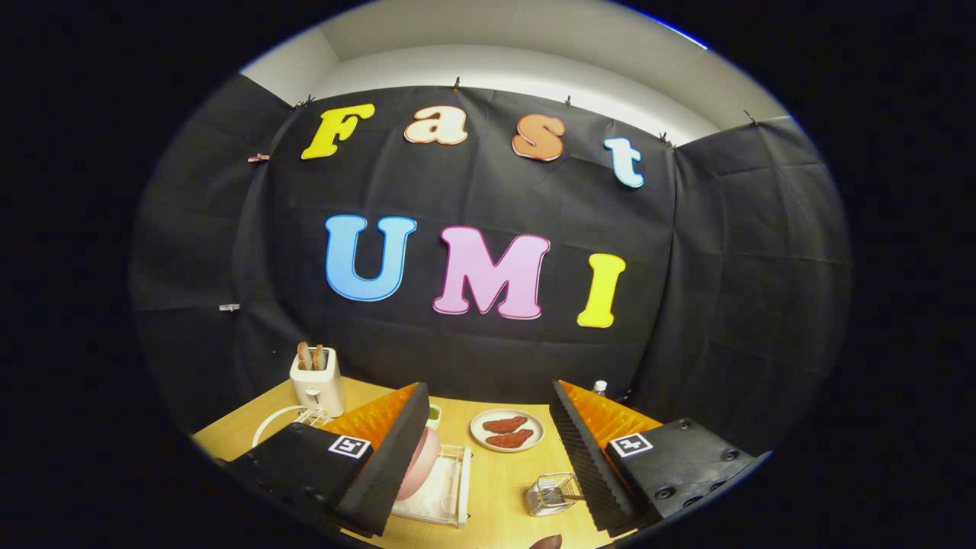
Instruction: Take the plate from the dish rack, then take the spoon from the basket and place it into the plate.
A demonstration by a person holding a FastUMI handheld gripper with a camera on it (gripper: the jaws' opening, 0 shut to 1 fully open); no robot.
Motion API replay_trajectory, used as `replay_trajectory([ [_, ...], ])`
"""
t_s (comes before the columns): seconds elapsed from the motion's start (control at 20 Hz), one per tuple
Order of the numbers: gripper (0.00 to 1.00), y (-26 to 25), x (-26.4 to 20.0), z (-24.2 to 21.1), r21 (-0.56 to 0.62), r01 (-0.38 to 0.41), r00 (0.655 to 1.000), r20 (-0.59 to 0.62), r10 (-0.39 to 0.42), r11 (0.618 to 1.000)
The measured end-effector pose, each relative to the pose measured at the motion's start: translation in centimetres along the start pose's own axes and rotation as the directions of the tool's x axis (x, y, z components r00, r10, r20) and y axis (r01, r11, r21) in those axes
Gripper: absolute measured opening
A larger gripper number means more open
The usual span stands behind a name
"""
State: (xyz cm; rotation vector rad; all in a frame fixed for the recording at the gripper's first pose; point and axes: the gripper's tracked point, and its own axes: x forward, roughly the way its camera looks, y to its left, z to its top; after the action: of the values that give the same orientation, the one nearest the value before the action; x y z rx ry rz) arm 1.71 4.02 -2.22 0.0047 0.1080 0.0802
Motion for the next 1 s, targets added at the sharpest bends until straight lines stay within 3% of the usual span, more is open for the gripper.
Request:
replay_trajectory([
  [0.2,0.97,2.3,2.9,-4.2,0.036,-0.058,0.976,-0.206,0.064,0.998],
  [0.35,0.98,4.5,4.9,-8.7,0.106,-0.072,0.907,-0.407,0.109,0.992],
  [0.6,0.99,6.8,8.3,-14.3,0.194,-0.021,0.798,-0.588,0.134,0.981],
  [0.85,0.99,7.7,11.2,-20.6,0.138,0.032,0.694,-0.716,0.077,0.990],
  [1.0,0.86,7.9,12.2,-23.6,0.105,0.057,0.631,-0.774,0.045,0.993],
])
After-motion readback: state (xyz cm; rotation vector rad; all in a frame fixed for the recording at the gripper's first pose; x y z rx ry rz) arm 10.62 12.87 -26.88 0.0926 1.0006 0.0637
